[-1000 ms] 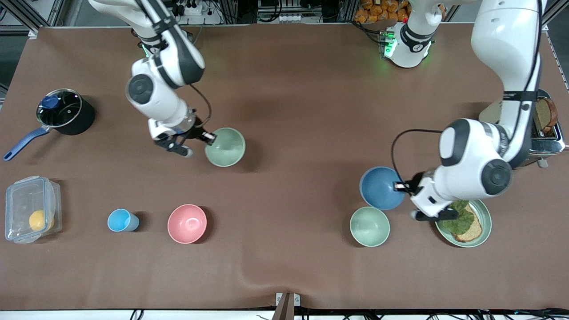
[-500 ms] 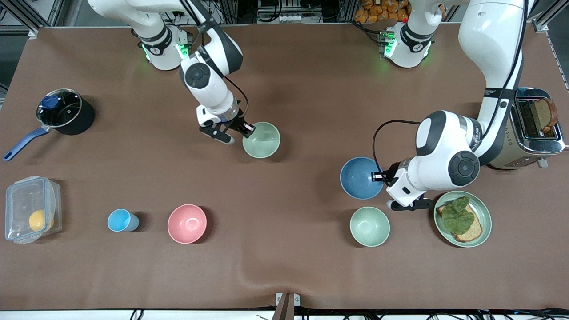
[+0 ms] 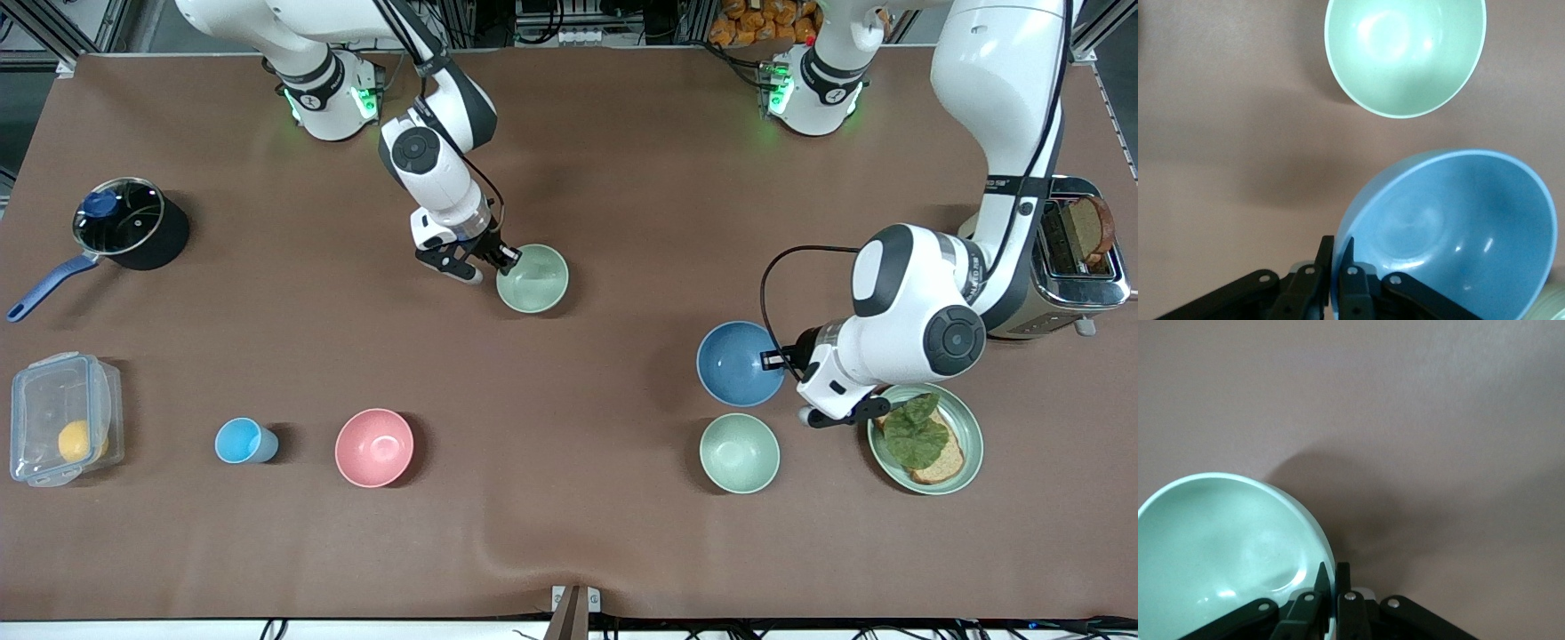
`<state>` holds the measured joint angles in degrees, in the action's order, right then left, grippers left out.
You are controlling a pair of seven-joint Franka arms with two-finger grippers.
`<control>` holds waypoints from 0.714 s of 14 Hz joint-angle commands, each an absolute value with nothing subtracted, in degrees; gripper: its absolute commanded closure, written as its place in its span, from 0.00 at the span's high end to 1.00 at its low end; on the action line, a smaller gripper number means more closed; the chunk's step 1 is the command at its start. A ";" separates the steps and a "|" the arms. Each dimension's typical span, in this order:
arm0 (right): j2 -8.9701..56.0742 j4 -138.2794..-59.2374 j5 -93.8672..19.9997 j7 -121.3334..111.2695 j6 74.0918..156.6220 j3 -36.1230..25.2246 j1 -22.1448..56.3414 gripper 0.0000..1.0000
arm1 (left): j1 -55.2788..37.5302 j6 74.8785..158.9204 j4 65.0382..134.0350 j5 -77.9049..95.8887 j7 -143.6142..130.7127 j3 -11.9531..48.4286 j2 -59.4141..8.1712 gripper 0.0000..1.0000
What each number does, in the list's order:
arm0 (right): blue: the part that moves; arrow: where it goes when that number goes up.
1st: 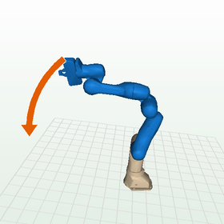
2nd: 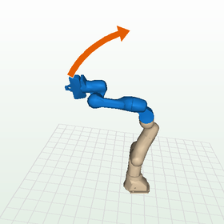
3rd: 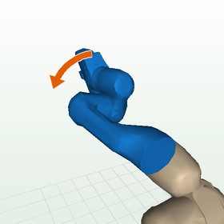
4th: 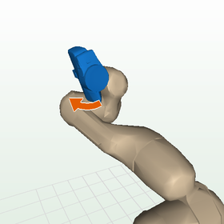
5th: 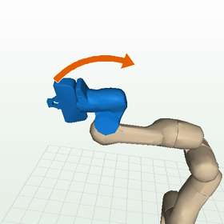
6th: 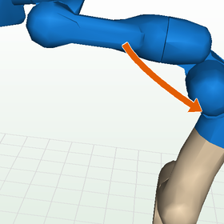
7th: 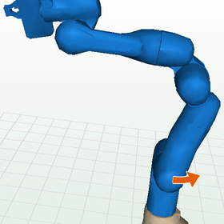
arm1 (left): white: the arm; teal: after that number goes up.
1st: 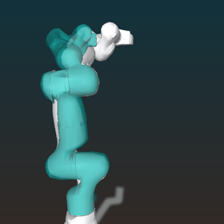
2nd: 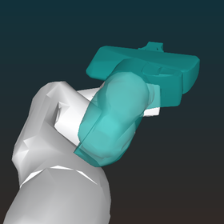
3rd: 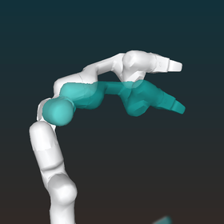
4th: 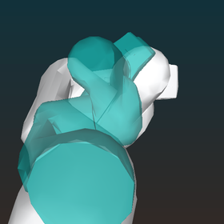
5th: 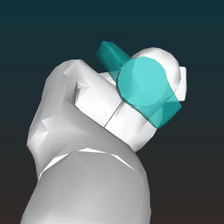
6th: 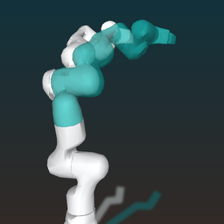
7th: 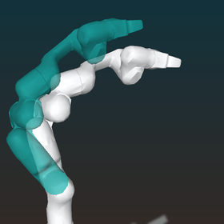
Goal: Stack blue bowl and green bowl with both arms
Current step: 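Slide the green bowl to mid-table while the left gripper grasps the blue bowl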
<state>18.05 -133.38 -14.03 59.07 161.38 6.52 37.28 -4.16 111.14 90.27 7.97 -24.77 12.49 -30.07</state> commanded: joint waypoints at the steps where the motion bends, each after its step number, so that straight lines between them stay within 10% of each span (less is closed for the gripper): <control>1: 17.93 -133.77 -14.77 61.87 162.33 5.89 39.64 0.08 | -5.88 110.04 91.58 8.35 -33.45 13.18 -28.30 0.00; 4: 17.84 -133.33 -14.77 63.97 162.25 5.89 39.55 0.65 | -6.33 111.09 93.07 10.45 -37.86 14.32 -27.43 0.00; 7: 17.23 -131.41 -14.85 66.69 161.02 5.89 38.76 1.00 | -7.37 116.10 96.15 12.39 -46.02 15.55 -26.10 0.00; 10: 16.70 -129.12 -14.94 69.96 159.53 5.89 36.66 1.00 | -8.17 115.67 96.41 13.70 -49.92 16.60 -26.02 0.00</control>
<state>17.90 -130.47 -14.35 68.12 161.61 5.70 38.50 -8.02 114.80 93.87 11.26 -47.80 15.96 -28.47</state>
